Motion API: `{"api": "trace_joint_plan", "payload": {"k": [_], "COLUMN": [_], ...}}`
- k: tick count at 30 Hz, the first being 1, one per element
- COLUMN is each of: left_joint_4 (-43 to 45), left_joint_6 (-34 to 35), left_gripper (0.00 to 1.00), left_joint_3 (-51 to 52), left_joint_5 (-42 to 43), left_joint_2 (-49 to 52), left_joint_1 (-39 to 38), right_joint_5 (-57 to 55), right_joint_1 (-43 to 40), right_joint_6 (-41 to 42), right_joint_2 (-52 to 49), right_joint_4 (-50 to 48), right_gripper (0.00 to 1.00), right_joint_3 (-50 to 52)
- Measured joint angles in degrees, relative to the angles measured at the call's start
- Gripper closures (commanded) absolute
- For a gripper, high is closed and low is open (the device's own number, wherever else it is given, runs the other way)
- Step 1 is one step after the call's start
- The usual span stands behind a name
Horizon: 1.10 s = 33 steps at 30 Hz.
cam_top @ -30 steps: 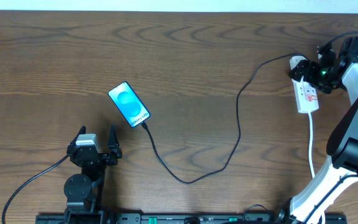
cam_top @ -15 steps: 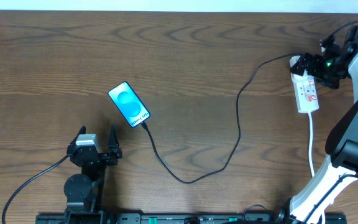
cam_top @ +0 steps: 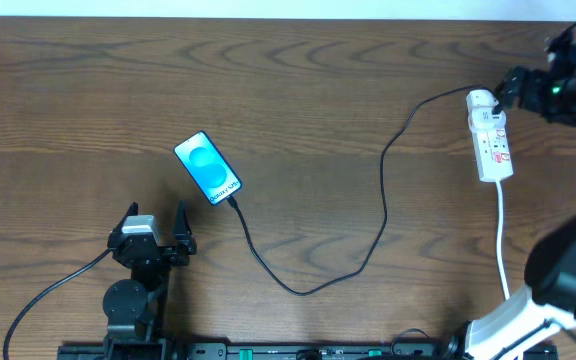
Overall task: Plug charger to phone and switch on socket
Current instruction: 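Lift the right gripper up and away from the power strip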
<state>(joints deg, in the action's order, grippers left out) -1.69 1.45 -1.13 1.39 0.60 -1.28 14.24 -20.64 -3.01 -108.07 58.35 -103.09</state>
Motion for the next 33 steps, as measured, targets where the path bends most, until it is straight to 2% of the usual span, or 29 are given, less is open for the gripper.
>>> {"api": "trace_joint_plan", "payload": {"k": [6,12,20,33], "left_joint_4": [0.0,0.0,0.0,0.0], "left_joint_6": [0.0,0.0,0.0,0.0], "left_gripper": [0.21,0.21,0.21,0.21], "left_joint_3": [0.0,0.0,0.0,0.0], "left_joint_5": [0.0,0.0,0.0,0.0], "left_joint_2": [0.0,0.0,0.0,0.0], "left_joint_1": [0.0,0.0,0.0,0.0], "right_joint_5": [-0.2,-0.2,-0.4,-0.5], "right_joint_1": [0.0,0.8,4.4,7.3], "right_joint_6": [-1.1,-2.1,-3.1,-1.9], "right_joint_2": [10.3,12.7,14.5,33.6], "right_joint_4": [2.1,1.8,-9.1,-23.0], "right_gripper": [0.01,0.01,0.01,0.01], "right_joint_3": [-0.3,1.9,16.5,38.9]}}
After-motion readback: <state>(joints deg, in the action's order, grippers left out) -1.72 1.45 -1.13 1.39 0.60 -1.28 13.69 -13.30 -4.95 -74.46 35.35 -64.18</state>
